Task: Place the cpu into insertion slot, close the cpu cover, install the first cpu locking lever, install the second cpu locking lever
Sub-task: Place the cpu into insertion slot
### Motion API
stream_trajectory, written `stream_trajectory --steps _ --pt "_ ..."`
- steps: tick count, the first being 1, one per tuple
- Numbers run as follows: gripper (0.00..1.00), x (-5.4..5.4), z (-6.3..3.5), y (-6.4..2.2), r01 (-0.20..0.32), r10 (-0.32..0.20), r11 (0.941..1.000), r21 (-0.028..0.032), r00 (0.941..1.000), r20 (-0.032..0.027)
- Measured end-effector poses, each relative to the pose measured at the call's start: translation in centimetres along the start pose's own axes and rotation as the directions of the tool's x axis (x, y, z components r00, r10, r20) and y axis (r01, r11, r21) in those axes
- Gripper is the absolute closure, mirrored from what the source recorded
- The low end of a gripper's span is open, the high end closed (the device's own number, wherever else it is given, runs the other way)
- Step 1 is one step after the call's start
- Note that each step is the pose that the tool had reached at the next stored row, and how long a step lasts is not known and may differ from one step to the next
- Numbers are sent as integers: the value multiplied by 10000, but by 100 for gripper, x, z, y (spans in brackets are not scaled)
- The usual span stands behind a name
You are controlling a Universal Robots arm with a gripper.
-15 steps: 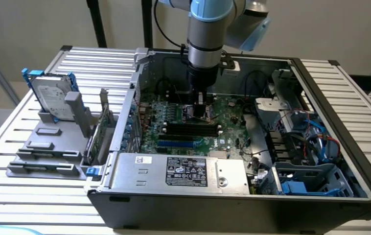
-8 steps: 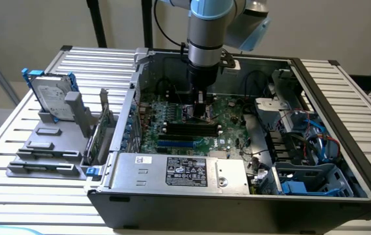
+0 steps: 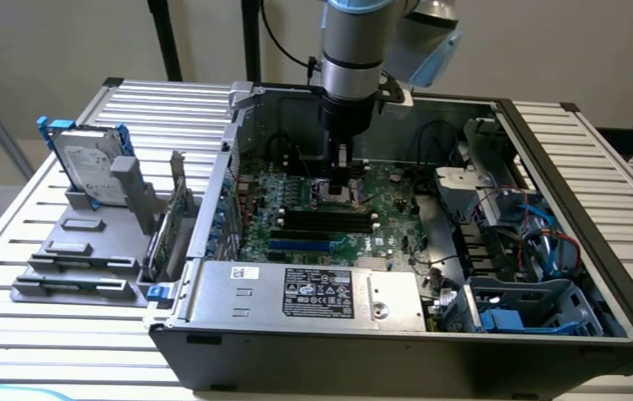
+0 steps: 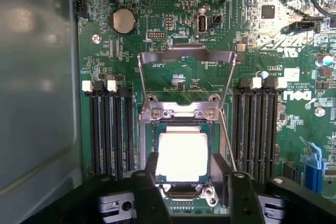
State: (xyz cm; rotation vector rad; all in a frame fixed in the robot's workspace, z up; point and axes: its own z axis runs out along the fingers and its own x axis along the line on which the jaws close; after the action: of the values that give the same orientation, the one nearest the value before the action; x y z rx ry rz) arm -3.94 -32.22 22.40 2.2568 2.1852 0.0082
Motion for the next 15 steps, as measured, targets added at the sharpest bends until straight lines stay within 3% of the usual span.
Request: stream_trajectory --steps 1,3,4,7,8,9,15 --pt "52 -11 -18 -20 -1 1 10000 0 10000 -8" --pt "64 -36 -39 -87 0 0 10000 1 10000 -12" --pt "64 -47 -45 -131 0 0 10000 1 10000 -13" --pt "82 -79 -63 -265 -1 1 10000 1 10000 -18" --pt "82 -88 -72 -301 -1 1 10000 1 10000 -20" --pt "88 -93 -80 -325 -1 1 10000 1 10000 -24" --pt "89 -94 -82 -334 -1 1 10000 2 10000 -25"
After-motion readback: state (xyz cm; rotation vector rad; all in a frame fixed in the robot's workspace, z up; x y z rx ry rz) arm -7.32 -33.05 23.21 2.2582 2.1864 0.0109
